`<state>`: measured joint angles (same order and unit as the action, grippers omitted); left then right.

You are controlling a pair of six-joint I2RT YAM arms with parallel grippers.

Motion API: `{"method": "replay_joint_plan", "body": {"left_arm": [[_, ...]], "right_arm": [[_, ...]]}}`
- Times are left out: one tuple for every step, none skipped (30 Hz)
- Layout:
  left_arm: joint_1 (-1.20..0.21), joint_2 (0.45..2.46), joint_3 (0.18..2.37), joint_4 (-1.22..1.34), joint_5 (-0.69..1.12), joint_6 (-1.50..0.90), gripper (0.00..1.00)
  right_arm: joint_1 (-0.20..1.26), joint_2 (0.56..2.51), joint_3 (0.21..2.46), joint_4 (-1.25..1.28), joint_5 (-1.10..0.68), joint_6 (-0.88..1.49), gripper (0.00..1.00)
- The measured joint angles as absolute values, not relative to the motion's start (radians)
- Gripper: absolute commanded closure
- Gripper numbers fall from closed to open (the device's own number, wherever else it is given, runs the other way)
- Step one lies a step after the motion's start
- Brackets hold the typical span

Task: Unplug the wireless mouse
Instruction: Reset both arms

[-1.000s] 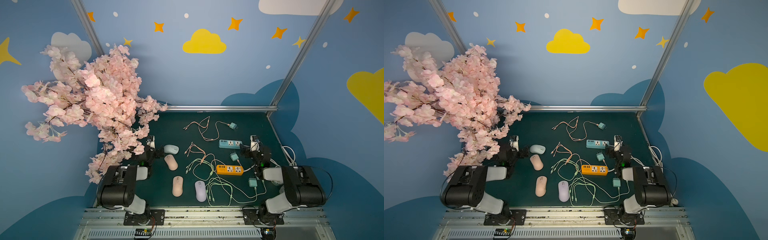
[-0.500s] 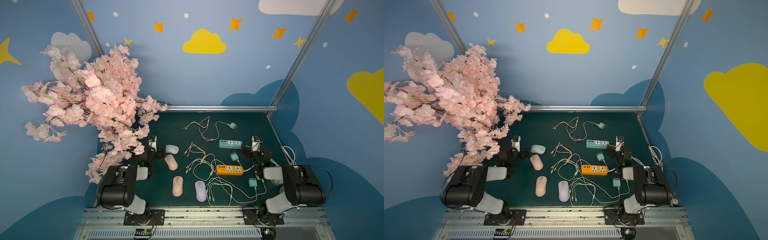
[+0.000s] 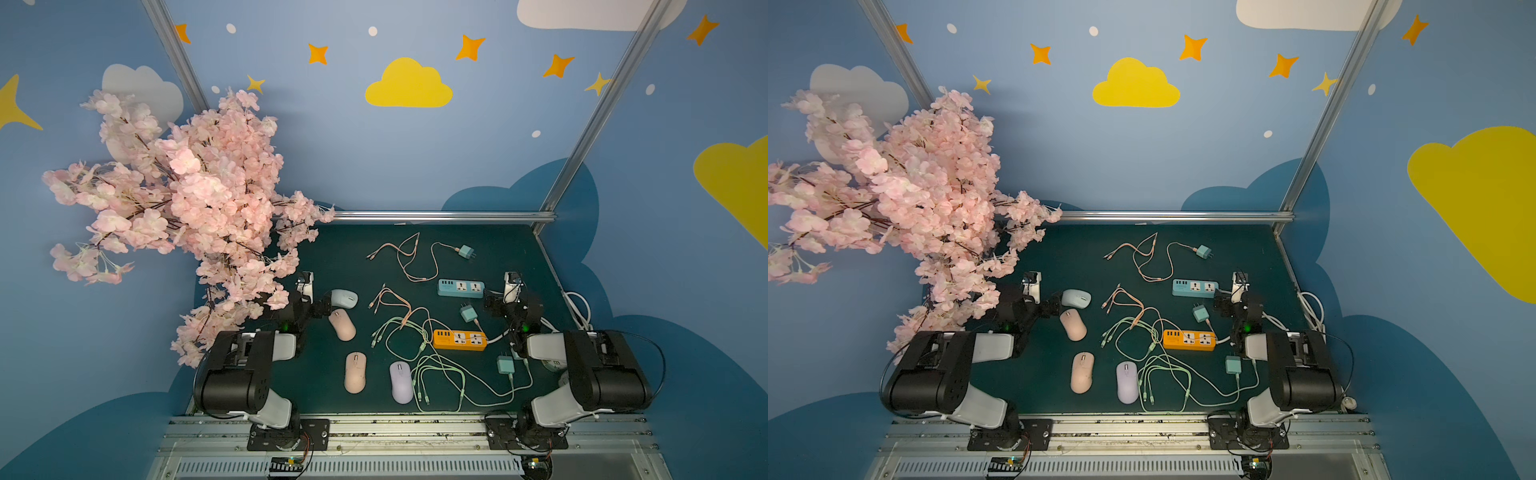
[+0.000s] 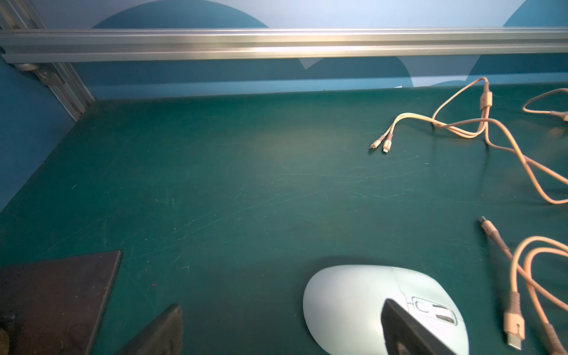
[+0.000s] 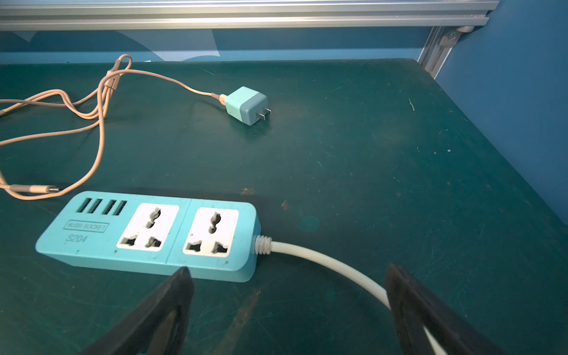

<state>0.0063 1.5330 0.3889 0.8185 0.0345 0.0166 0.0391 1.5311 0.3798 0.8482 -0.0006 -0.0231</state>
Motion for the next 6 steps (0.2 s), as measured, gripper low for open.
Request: {"method": "replay_joint_plan", "body": {"left_arm": [[0.006,1.533,0.389,0.818,0.035,0.018,0.0],[0.006,1.533,0.389,0.818,0.035,0.018,0.0],[0.006,1.533,0.389,0.818,0.035,0.019,0.0],[0.006,1.533,0.389,0.818,0.035,0.019,0.0],[0.006,1.533,0.389,0.818,0.035,0.019,0.0],[0.006,1.533,0.389,0.818,0.035,0.019,0.0]], "right_arm": [[0.039,1.531,0.38,0.848,-0.001,-0.023,0.02],[0.039,1.531,0.381,0.847,-0.001,-0.023,0.02],[0.039,1.531,0.383,0.847,-0.001,-0.023,0.02],[0.039,1.531,0.384,0.847,-0.001,-0.023,0.02],[0.039,1.531,0.385,0.847,-0.001,-0.023,0.02],[0.039,1.531,0.385,0.847,-0.001,-0.023,0.02]]}}
